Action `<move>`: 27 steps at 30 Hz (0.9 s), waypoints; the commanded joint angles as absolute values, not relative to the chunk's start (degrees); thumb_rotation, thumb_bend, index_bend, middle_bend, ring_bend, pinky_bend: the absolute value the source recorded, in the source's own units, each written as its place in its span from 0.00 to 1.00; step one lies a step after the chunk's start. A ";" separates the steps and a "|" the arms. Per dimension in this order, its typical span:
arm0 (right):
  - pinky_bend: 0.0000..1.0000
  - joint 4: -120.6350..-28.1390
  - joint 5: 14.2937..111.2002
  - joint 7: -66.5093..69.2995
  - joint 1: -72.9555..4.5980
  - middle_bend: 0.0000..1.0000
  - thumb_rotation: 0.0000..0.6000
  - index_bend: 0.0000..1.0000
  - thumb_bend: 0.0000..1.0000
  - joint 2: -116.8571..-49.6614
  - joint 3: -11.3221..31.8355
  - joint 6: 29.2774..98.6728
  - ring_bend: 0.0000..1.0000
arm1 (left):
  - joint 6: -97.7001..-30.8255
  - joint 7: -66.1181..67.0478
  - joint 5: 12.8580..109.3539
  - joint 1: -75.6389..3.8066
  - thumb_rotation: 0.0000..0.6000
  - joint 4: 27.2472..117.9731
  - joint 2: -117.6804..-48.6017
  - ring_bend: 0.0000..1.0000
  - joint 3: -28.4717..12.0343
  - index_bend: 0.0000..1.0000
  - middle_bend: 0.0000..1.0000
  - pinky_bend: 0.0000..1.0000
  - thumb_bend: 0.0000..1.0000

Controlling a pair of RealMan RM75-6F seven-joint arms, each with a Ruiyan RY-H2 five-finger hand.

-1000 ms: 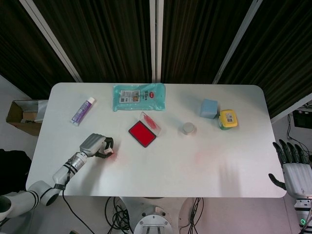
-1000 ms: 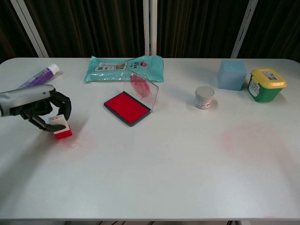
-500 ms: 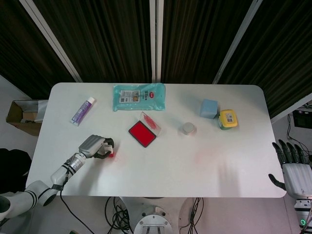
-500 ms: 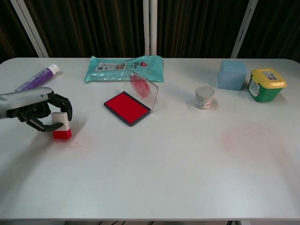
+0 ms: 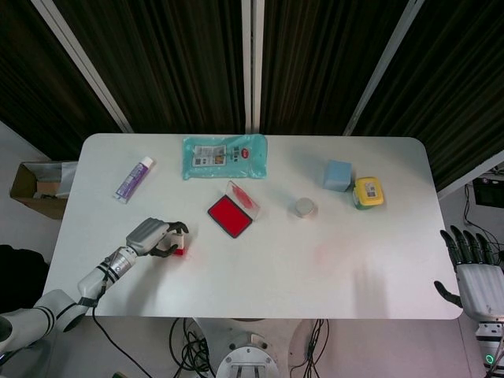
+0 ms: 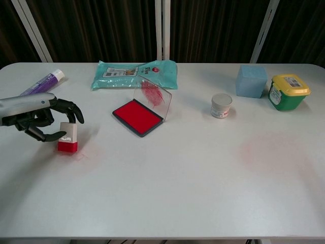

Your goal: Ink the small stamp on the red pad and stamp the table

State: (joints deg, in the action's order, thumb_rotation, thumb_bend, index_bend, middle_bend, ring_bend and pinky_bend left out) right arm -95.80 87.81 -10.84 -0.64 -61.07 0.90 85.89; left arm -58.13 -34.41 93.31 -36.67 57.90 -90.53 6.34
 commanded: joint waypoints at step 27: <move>0.00 -95.61 87.60 -10.58 -0.64 0.00 1.00 0.00 0.09 -61.11 1.04 86.01 0.00 | -63.57 -31.62 96.04 -35.34 1.00 67.71 -83.64 0.95 7.45 0.31 0.47 1.00 0.42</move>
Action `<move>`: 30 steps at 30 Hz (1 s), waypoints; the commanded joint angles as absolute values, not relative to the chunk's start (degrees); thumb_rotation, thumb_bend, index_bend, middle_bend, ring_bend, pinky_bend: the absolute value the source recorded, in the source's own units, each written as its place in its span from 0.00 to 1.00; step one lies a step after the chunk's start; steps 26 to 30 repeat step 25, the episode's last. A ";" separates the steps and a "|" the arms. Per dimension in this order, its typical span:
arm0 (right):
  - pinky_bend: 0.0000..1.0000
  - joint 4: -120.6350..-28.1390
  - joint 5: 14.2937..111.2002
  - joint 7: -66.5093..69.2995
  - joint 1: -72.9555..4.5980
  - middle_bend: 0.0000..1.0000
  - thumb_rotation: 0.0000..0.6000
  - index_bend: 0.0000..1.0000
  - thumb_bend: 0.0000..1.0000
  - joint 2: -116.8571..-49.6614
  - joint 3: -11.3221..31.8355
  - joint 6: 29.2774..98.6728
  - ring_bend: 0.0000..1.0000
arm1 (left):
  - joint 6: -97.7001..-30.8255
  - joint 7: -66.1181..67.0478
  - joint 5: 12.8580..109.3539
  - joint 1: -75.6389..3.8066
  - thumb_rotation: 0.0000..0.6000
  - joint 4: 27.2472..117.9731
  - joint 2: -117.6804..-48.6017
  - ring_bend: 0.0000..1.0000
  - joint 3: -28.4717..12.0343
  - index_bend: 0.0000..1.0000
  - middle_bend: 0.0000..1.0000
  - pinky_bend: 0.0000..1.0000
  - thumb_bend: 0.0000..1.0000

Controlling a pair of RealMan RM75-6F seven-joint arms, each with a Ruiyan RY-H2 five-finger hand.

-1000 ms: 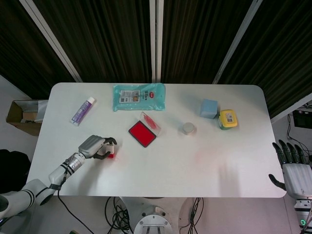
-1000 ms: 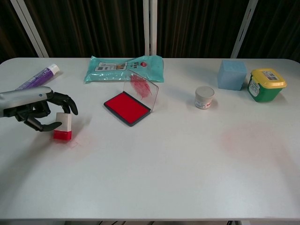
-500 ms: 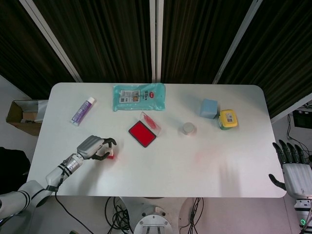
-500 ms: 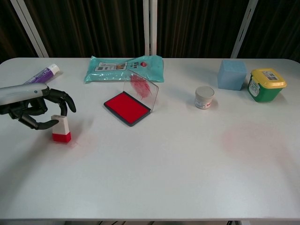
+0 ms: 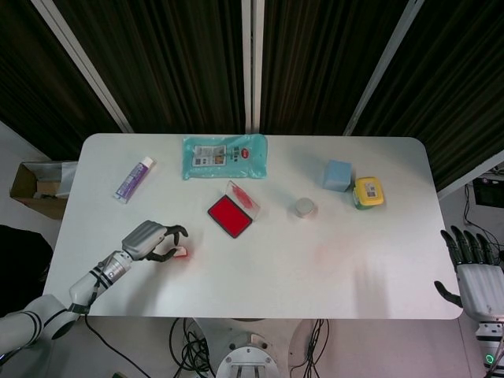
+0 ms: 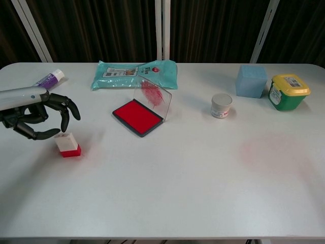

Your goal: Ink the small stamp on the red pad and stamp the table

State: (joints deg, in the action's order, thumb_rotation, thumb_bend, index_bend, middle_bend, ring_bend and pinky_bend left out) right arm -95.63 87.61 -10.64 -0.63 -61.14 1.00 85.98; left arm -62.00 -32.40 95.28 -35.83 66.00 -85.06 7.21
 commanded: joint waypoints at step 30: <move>0.00 -88.59 89.19 -4.86 0.82 0.00 1.00 0.00 0.09 -64.20 -0.02 87.95 0.00 | -94.45 -7.28 85.78 -8.12 0.00 83.55 -64.71 0.11 4.96 0.14 0.11 0.20 0.23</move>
